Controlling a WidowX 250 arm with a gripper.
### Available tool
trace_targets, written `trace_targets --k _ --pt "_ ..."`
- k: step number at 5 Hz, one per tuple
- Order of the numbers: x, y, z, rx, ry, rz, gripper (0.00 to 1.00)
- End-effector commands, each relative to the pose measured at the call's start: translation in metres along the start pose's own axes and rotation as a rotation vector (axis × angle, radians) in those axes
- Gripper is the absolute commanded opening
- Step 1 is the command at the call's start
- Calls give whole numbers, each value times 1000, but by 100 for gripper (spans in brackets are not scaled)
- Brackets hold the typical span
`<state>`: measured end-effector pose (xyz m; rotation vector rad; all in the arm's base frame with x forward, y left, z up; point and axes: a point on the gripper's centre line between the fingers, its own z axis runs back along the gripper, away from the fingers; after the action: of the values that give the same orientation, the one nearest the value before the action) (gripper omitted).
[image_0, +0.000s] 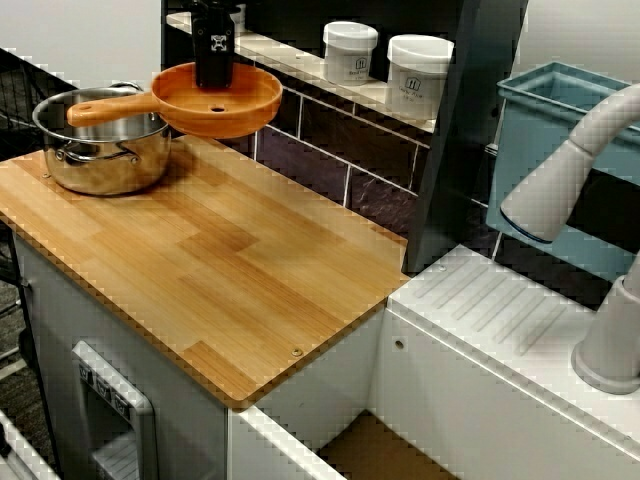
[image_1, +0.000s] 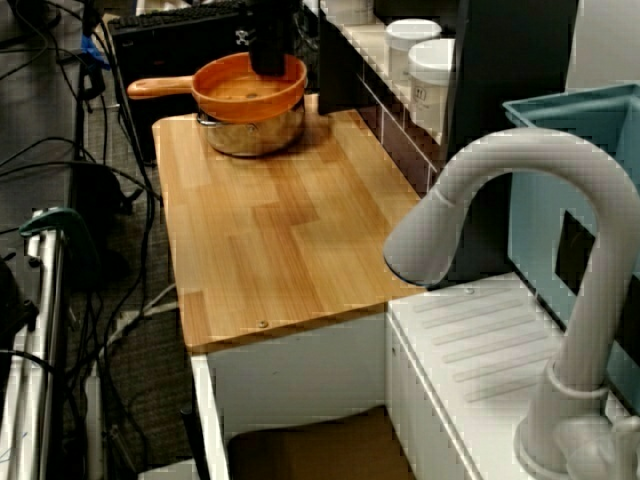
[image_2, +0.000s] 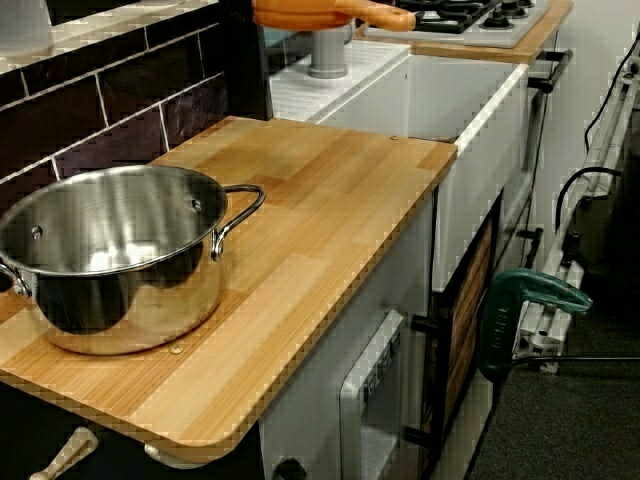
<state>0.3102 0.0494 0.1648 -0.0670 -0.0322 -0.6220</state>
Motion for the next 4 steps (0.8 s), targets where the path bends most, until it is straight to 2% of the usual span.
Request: trace_targets --k 1,2,3,4 --pt "-8 3 55 61 -87 -9 0" --pt "-8 10 68 57 -100 0 0" --pt "-8 13 71 58 -100 5 0" --pt "-11 11 65 58 -93 6 0"
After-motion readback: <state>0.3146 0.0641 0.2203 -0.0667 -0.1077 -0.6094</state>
